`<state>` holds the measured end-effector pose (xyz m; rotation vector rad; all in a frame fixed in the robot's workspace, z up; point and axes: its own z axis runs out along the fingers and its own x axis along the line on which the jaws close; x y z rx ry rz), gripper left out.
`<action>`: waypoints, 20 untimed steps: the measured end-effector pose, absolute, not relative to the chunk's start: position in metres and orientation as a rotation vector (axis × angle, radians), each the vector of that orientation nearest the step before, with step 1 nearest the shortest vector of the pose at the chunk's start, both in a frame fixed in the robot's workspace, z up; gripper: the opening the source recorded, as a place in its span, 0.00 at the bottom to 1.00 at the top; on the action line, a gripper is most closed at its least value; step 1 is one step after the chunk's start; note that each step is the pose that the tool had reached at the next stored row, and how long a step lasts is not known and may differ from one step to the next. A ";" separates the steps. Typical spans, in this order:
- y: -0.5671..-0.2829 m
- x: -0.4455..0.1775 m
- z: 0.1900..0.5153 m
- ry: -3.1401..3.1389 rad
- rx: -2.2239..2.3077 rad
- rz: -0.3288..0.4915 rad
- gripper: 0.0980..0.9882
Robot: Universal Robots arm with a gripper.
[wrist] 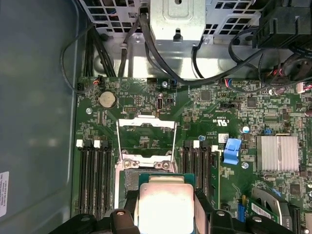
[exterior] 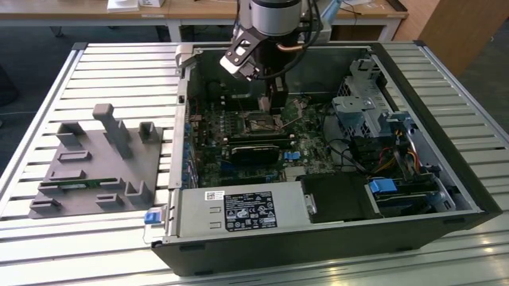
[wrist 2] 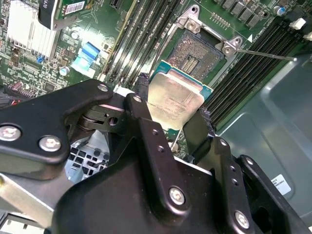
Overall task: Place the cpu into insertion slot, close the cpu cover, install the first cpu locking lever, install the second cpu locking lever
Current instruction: 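Place the cpu into insertion slot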
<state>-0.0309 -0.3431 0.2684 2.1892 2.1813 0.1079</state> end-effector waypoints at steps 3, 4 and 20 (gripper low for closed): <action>-0.343 -0.031 0.267 2.181 2.189 0.108 0.49; -0.343 -0.031 0.267 2.181 2.189 0.108 0.49; -0.343 -0.031 0.255 2.173 2.179 0.091 0.49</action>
